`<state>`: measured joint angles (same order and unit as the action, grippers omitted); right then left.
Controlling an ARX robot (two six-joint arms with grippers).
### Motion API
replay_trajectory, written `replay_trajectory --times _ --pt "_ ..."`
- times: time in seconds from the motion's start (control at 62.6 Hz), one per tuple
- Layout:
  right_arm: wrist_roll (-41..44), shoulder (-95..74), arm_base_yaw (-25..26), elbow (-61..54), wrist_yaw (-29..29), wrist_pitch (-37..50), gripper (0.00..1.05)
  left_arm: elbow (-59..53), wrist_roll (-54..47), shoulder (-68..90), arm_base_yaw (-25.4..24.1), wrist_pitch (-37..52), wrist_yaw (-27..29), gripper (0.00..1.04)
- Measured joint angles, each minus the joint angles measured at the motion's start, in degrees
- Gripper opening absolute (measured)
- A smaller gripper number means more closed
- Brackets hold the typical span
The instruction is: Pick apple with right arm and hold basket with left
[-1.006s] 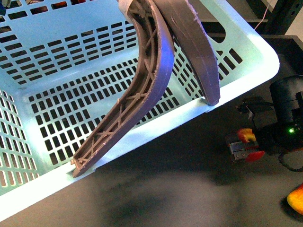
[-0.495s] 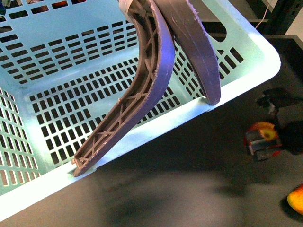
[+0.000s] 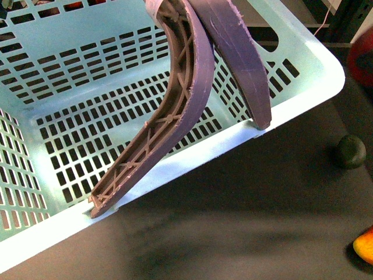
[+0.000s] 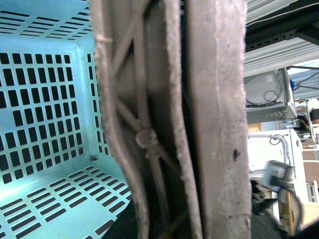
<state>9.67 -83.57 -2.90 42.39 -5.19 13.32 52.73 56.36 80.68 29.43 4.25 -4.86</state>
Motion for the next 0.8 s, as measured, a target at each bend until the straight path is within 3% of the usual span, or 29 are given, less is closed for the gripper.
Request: replay_trajectory --times 0.144,0.479,0.511,0.623,0.798 --pt "-3.93 7.43 -9.01 3.56 1.66 -1.66 0.80 0.00 0.00 0.00 0.00 0.00 -0.02 0.15" --pt "-7.58 2.40 -25.07 4.17 7.43 0.33 0.80 0.00 0.00 0.00 0.00 0.00 -0.02 0.15" --pt "-7.69 1.99 -25.57 4.17 7.65 0.50 0.80 0.02 0.02 0.00 0.00 0.00 -0.02 0.15" --pt "-8.70 1.07 -27.17 3.78 8.28 0.74 0.97 0.00 0.00 0.00 0.00 0.00 0.00 0.15" --pt "-8.90 2.36 -27.28 2.97 9.99 1.70 0.96 0.00 -0.04 0.00 0.02 0.00 -0.13 0.15"
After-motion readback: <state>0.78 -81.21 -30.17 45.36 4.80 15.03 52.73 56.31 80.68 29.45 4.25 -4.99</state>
